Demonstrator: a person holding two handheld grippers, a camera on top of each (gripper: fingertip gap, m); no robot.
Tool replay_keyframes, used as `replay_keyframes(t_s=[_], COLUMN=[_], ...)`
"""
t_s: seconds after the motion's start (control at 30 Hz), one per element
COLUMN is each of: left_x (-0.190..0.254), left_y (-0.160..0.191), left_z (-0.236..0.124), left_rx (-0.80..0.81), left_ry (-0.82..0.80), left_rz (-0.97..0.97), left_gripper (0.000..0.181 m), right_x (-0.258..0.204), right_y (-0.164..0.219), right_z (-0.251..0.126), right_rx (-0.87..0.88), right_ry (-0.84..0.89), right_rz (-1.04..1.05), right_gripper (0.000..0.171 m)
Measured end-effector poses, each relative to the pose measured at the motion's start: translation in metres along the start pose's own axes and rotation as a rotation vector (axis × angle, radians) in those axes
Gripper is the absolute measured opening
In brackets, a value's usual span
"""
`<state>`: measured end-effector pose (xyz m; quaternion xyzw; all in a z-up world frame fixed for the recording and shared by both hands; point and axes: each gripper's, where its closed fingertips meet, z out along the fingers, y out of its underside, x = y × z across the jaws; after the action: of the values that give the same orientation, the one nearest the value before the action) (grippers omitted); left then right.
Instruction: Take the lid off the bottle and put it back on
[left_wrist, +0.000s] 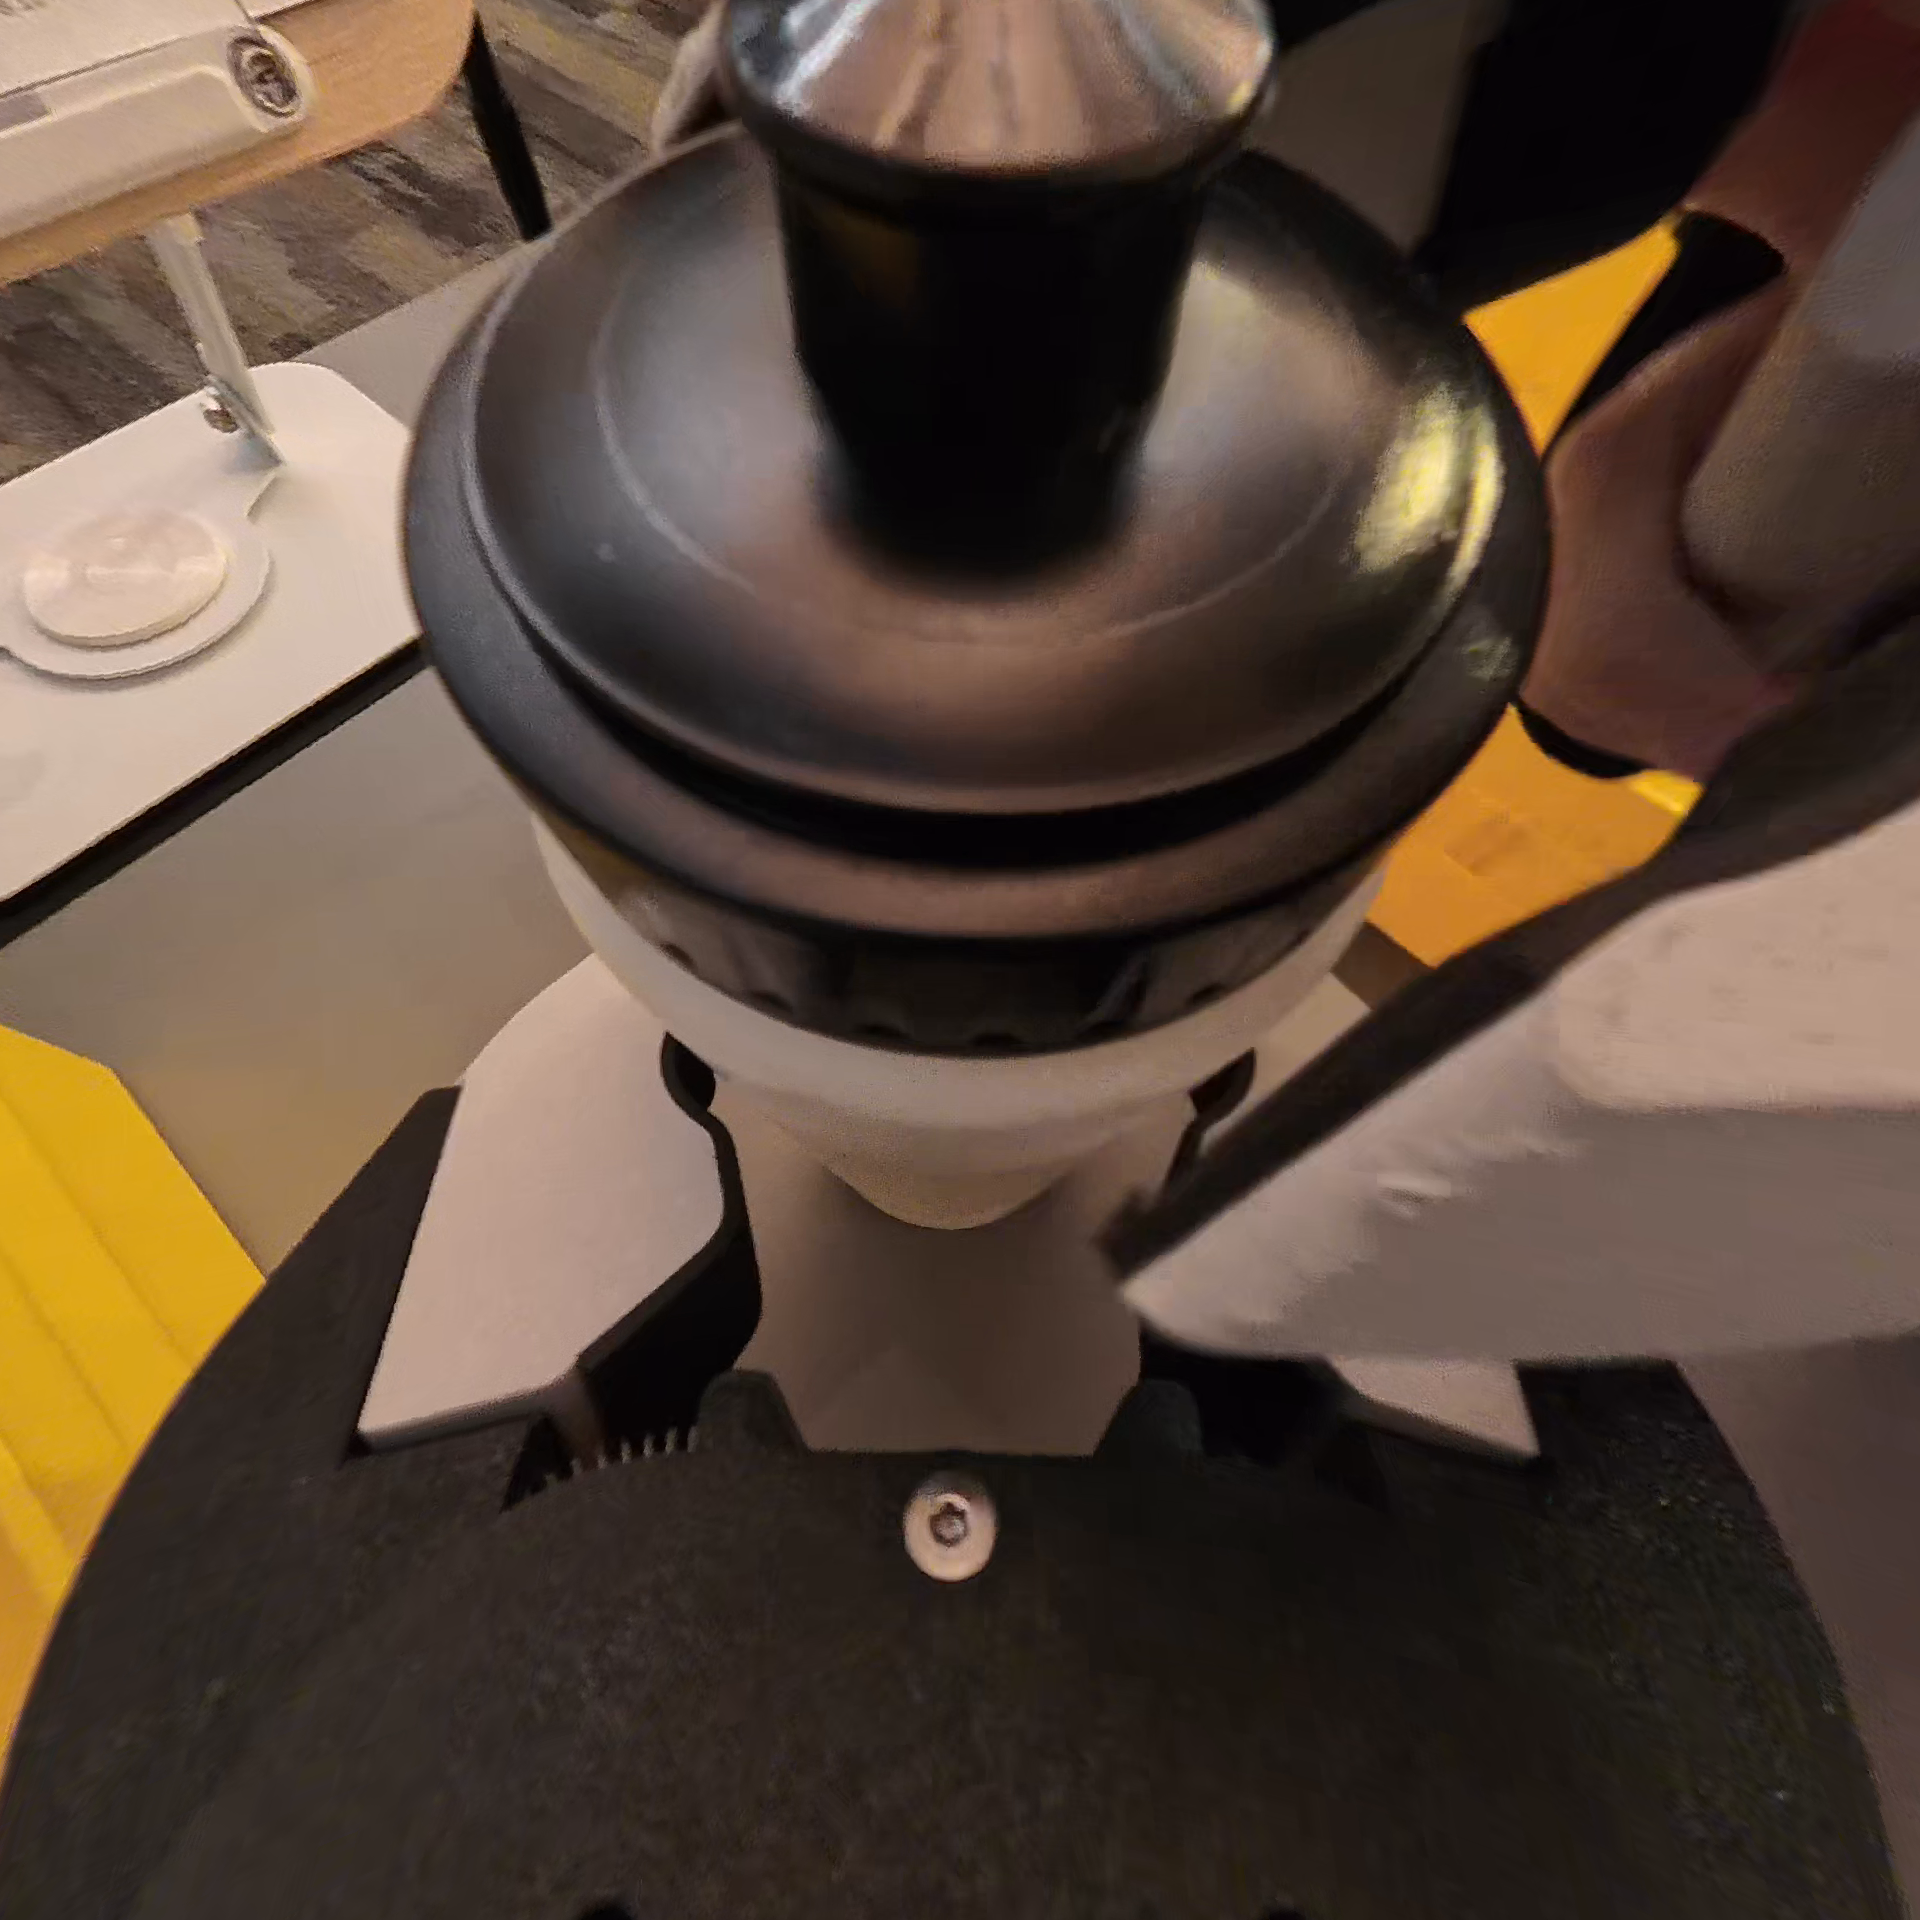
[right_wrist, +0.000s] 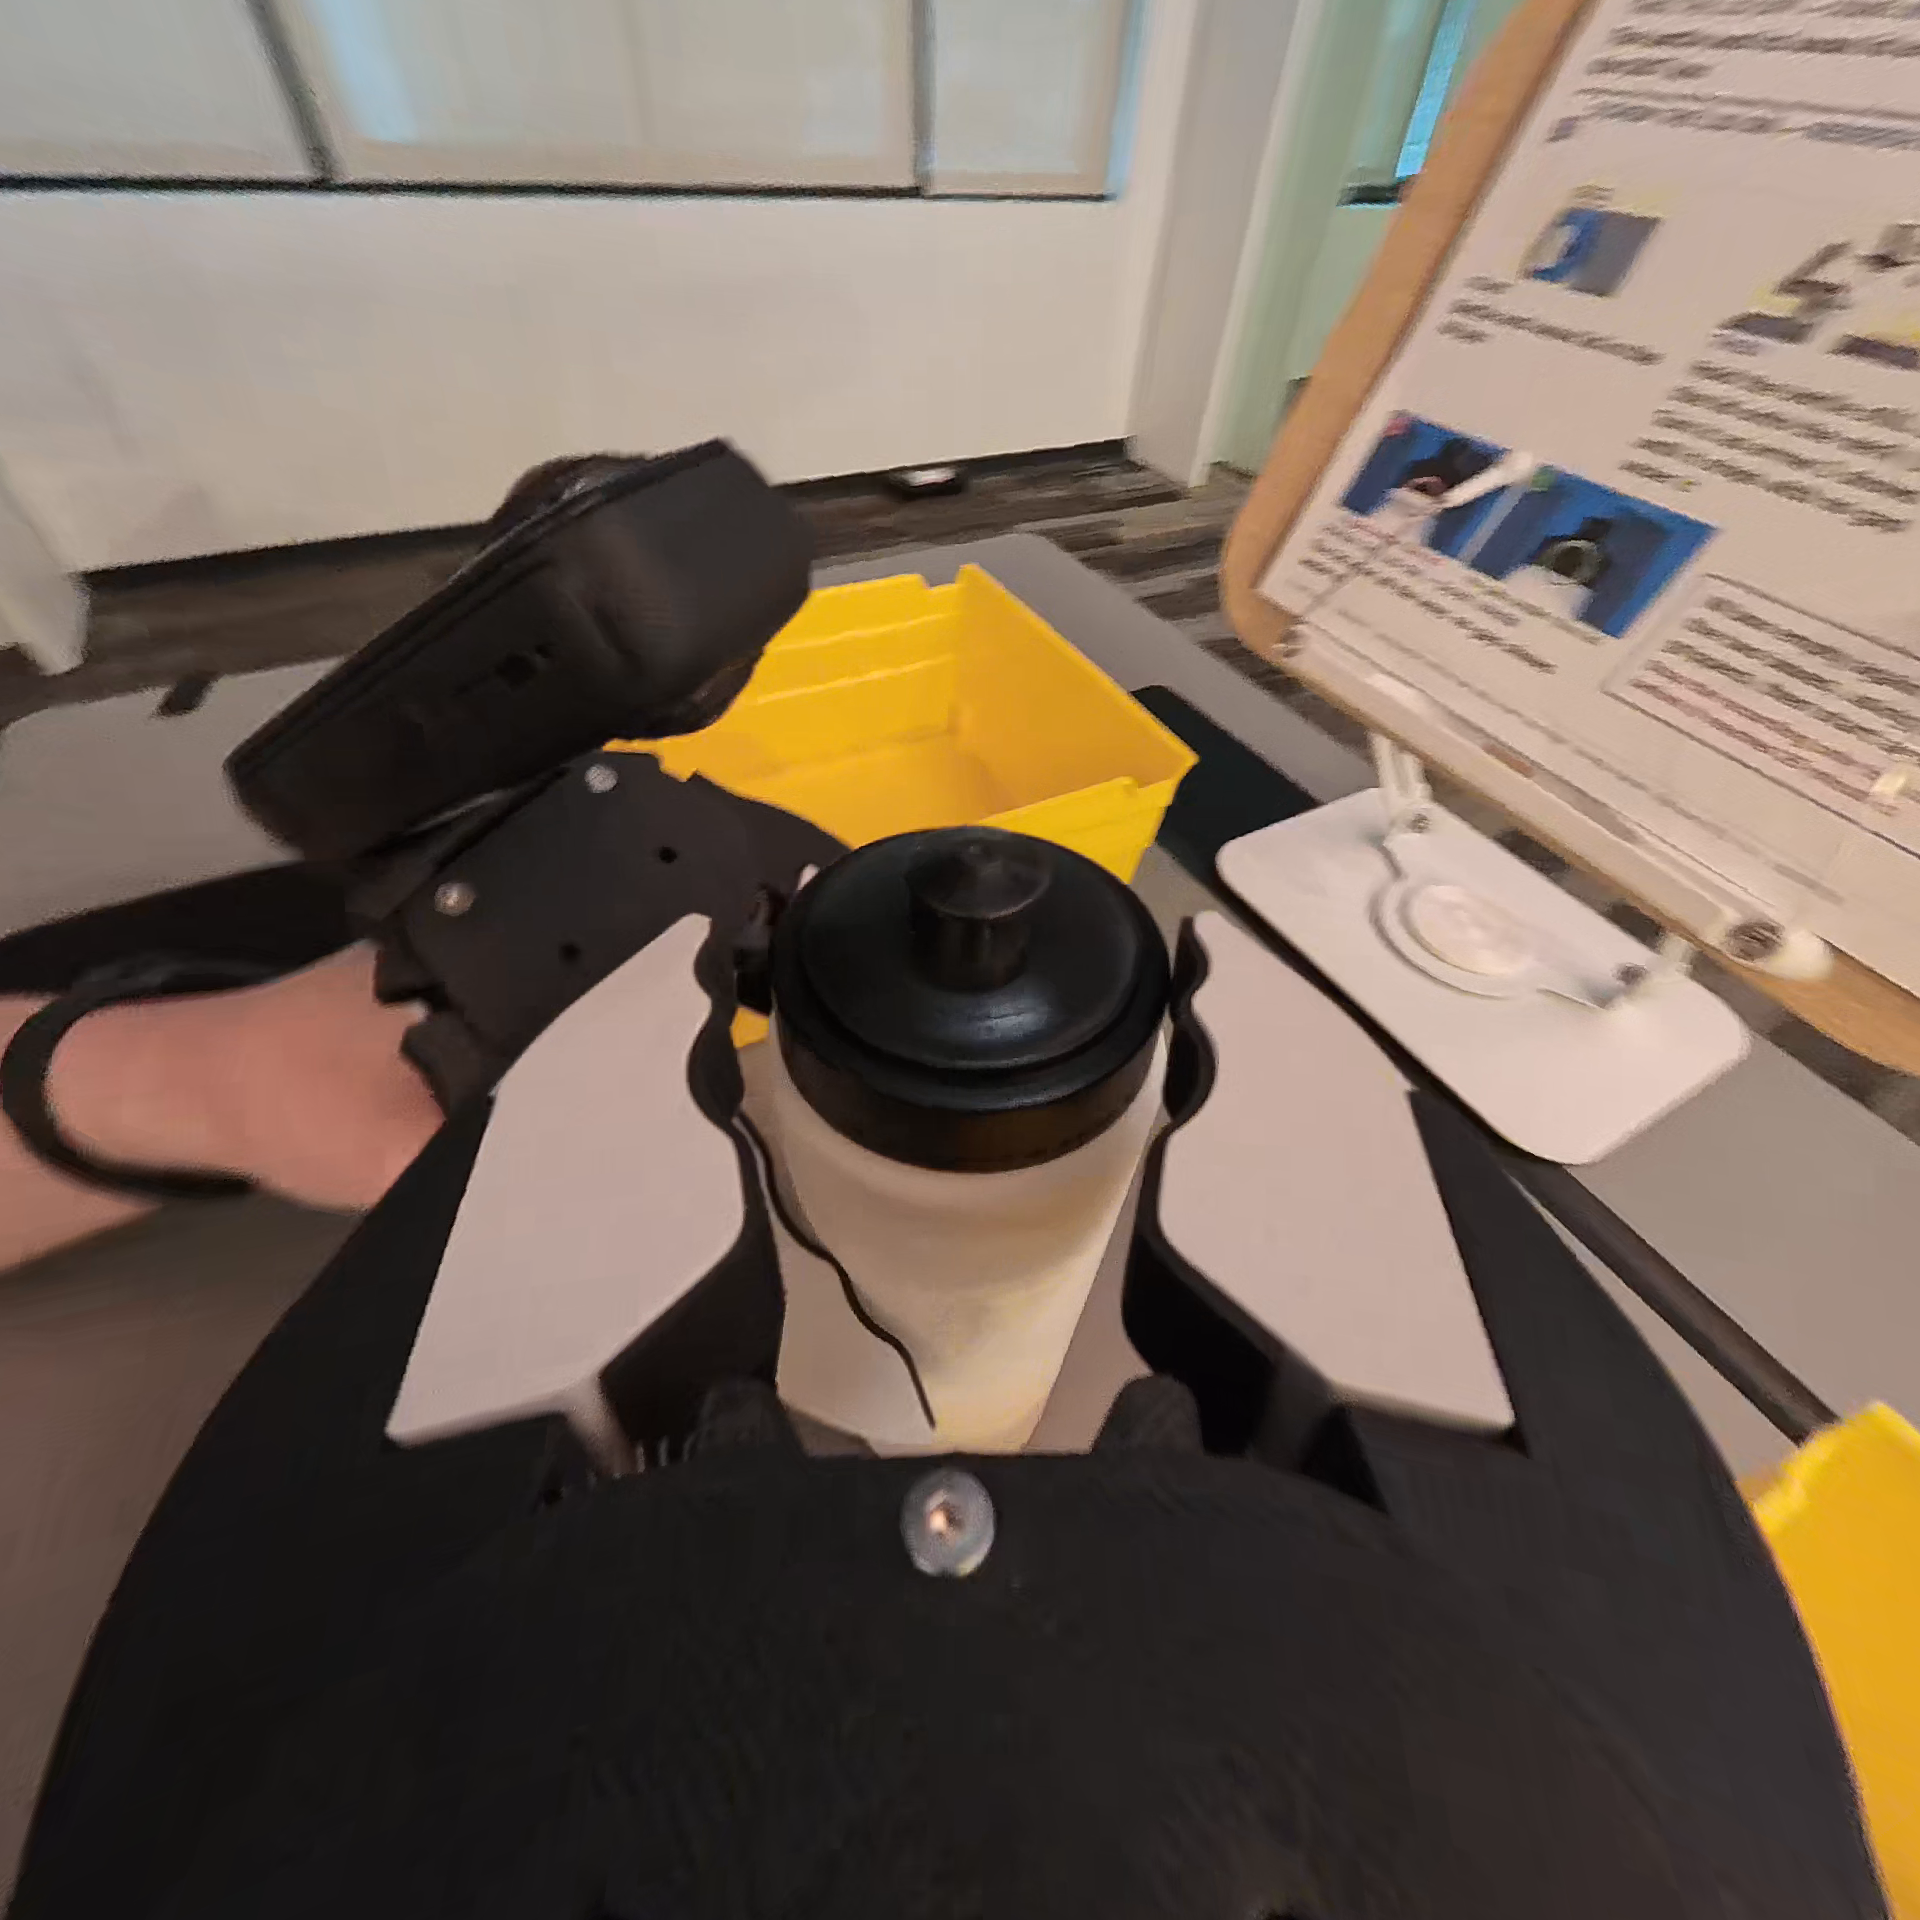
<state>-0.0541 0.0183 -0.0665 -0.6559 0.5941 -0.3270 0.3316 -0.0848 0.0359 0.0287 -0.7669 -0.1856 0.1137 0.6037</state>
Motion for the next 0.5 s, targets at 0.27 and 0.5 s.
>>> replay_keyframes(t_s=[0.27,0.5], left_x=[0.006,0.001], left_y=[0.001,0.0], left_z=[0.0,0.0], left_rx=[-0.009,-0.001], left_ry=[0.043,-0.003], left_rz=[0.043,0.019], left_gripper=[0.09,0.086], right_x=[0.0,0.008], right_y=[0.005,0.004], right_z=[-0.002,0.001], right_rx=[-0.01,0.017], right_ry=[-0.067,0.087], right_rz=[-0.012,0.049], right_gripper=[0.077,0.077])
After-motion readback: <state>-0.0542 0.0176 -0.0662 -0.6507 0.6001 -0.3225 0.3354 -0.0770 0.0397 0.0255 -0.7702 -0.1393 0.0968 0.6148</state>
